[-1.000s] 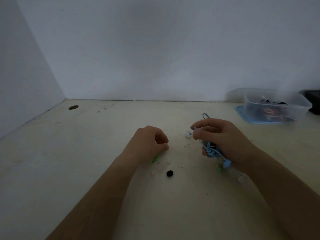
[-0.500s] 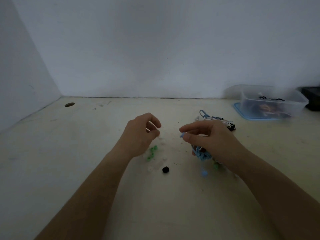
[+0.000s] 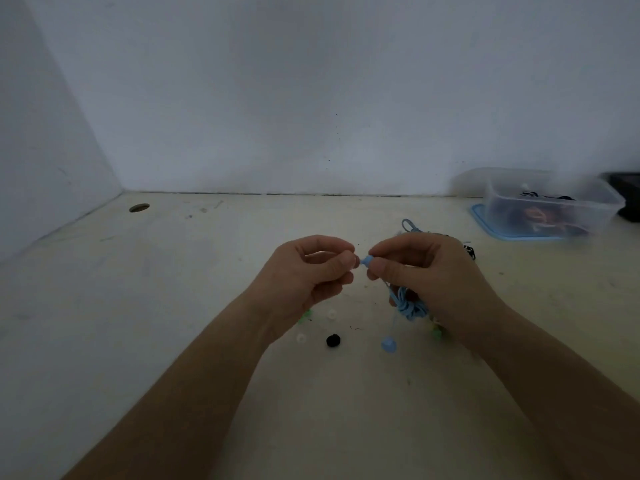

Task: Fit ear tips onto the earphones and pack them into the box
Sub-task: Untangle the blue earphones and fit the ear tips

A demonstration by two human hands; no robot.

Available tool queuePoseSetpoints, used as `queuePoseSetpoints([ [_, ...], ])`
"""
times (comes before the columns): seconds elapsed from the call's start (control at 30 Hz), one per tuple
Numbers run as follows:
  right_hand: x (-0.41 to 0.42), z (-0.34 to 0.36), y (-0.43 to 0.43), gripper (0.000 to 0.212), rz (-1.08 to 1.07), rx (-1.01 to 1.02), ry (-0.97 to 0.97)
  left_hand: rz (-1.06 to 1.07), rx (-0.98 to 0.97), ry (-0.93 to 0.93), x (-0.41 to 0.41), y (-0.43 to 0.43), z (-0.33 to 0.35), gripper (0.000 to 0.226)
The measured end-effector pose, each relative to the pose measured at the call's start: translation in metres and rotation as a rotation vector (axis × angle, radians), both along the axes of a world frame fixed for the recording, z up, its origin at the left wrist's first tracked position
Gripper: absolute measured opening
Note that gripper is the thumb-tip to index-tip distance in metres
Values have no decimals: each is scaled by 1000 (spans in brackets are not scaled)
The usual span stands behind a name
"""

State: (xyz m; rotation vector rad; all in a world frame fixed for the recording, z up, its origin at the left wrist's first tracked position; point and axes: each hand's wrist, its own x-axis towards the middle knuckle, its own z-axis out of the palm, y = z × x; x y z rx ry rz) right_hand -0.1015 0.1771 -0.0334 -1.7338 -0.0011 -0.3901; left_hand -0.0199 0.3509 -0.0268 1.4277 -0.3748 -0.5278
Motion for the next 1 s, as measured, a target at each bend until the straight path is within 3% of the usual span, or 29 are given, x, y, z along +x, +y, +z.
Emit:
queuePoseSetpoints([
  [0.17, -2, 1, 1, 14, 7, 54, -25, -29, -188, 134, -3, -5, -1, 16],
  [0.4, -1, 2, 1, 8, -29, 65, -41, -56, -289, 232, -4, -4, 1, 22],
  [0.83, -1, 4, -1, 7, -52, -51, -43, -61, -209, 134, -6, -3, 2, 19],
  [1.0, -5, 8, -2, 8, 32, -48, -30, -104, -193, 96, -4, -1, 2, 17],
])
